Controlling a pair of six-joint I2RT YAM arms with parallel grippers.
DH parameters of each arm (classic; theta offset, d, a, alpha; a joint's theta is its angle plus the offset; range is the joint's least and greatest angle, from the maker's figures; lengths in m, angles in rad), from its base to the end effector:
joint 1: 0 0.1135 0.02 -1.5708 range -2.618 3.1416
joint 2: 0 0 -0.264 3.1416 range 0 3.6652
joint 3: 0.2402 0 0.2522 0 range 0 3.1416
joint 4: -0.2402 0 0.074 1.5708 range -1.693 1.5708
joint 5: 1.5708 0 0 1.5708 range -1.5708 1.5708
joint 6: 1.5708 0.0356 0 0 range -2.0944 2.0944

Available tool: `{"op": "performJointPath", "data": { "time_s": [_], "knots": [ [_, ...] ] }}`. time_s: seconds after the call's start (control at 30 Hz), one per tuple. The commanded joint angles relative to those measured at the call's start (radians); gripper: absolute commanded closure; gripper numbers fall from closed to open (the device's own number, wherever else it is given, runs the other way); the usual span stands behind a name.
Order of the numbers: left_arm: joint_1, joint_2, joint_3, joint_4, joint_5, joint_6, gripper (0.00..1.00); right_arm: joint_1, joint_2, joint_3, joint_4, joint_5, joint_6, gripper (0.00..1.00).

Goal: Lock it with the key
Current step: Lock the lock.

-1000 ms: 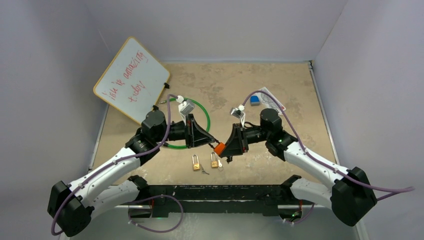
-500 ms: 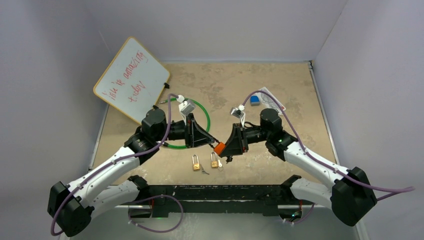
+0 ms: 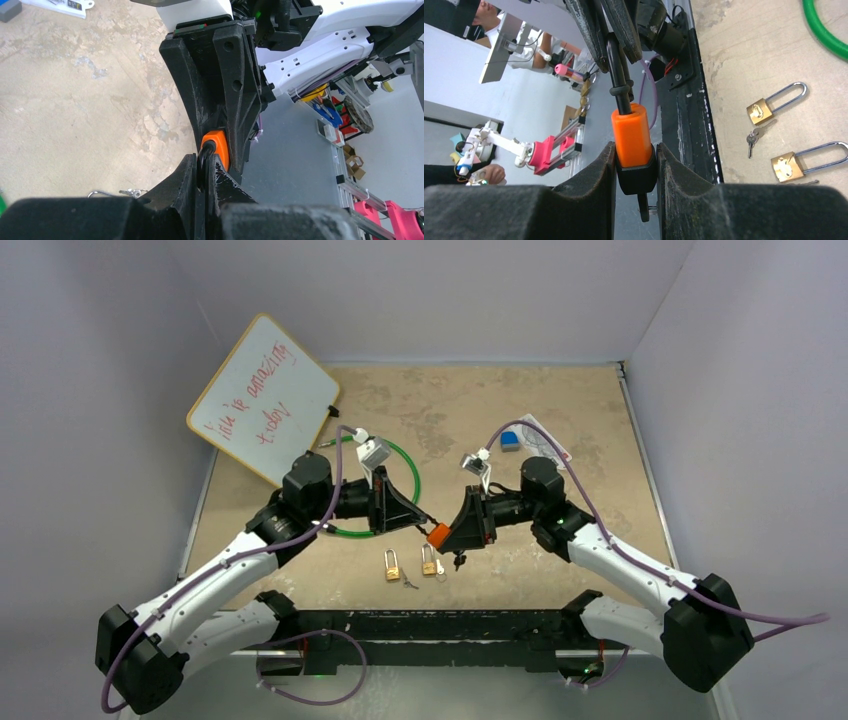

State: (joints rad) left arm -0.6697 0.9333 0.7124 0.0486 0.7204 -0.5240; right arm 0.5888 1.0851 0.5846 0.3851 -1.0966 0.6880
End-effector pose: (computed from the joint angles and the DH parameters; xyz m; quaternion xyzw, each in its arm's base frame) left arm 0.1534 -0.1514 0.3132 0.2784 0.6978 -0.5616 0.3466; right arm 0.1738 0.1541 0.2717 -0.3147 0.6537 0.6508 0.2239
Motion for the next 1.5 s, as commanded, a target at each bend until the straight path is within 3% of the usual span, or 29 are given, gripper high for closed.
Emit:
{"op": "performJointPath", "data": {
  "time_s": [0.0,0.47,0.73,0.97,1.23,1.47],
  "knots": [
    [0.005,-0.001,0.003,0.104,0.019,-0.046,1.0,-0.003,-0.022,0.021,0.113,0.053,0.067,1.0],
    [0.004,-0.006,-0.086,0.116,-0.008,-0.124,1.0,-0.003,-0.01,-0.022,0.307,0.18,0.165,1.0],
    [0.004,-0.01,-0.146,0.176,-0.013,-0.146,1.0,-0.002,0.05,-0.055,0.584,0.156,0.349,1.0],
    [0.003,-0.007,-0.176,0.217,0.006,-0.168,1.0,-0.002,0.05,-0.011,0.43,0.189,0.228,1.0],
    [0.002,-0.017,-0.214,0.25,-0.01,-0.183,1.0,-0.003,0.077,0.024,0.445,0.172,0.248,1.0],
    [-0.021,0.007,-0.296,0.368,-0.054,-0.233,1.0,-0.003,0.075,0.091,0.244,0.227,0.176,1.0]
  ]
}}
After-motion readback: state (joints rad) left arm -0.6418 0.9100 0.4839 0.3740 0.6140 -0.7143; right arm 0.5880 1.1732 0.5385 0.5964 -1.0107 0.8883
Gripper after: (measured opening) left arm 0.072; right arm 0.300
